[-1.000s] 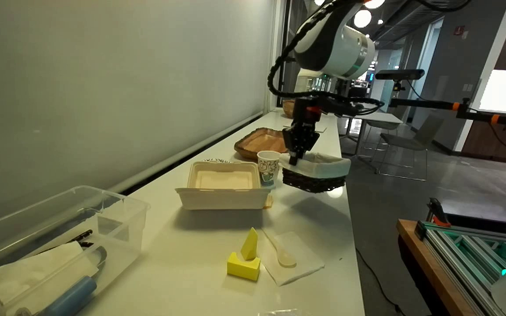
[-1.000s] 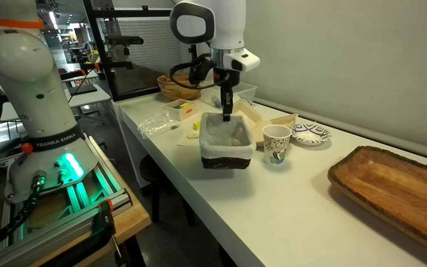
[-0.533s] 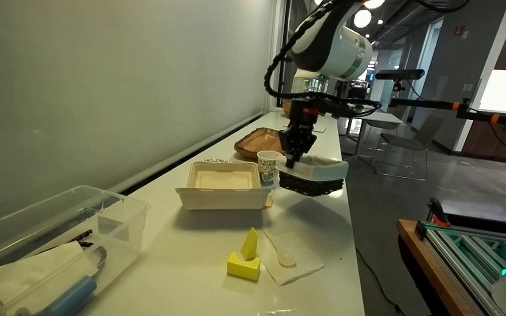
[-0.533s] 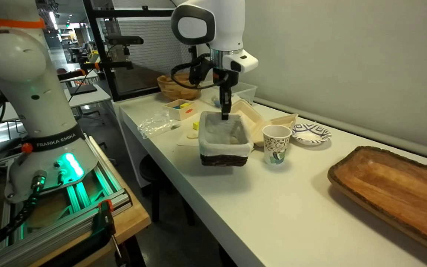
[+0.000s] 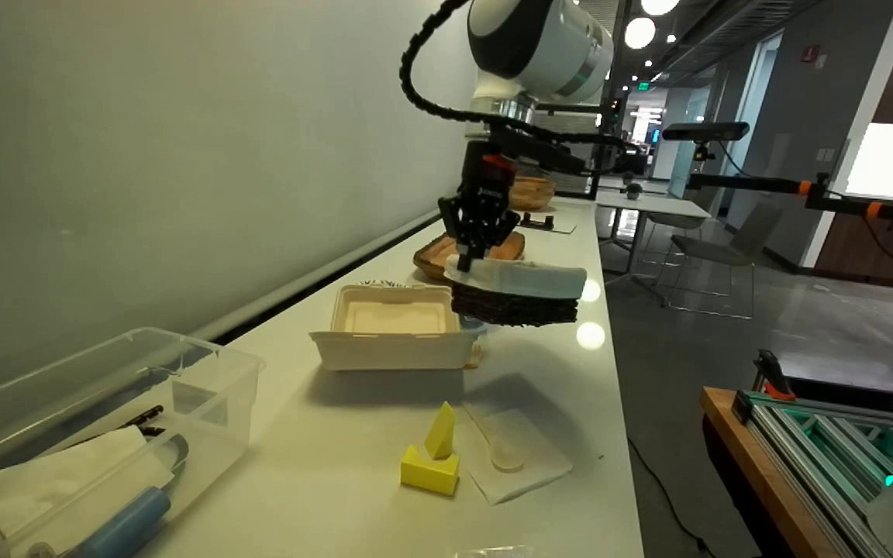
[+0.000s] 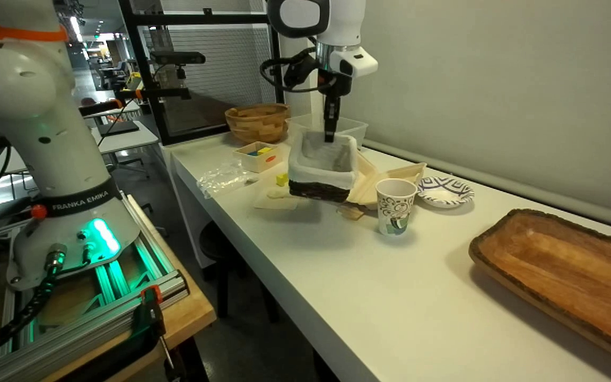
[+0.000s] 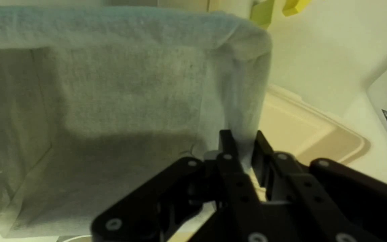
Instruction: Place the bin in the styrofoam pack
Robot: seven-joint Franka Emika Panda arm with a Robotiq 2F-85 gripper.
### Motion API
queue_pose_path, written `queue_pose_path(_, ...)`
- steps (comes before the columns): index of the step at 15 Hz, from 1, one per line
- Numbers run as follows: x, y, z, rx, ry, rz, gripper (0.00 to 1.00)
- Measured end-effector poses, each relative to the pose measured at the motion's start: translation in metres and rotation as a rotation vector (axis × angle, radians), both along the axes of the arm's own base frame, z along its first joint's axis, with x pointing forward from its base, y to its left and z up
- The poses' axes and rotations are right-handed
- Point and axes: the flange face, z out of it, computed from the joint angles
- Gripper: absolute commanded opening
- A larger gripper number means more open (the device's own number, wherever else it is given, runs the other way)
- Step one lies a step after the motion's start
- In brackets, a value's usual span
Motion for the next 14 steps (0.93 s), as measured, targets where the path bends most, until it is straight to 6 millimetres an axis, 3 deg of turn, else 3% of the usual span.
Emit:
queue_pose_path(4, 0.037, -0.014, 0.025, 0.032, -0.03, -0.13, 0.04)
queue_pose_path(7, 0.064, -0.034, 0.031, 0.079, -0.081, -0.26, 0.04)
queue_pose_path(14, 0.118, -0.052, -0.006, 0.155, -0.088, -0.488, 0.04)
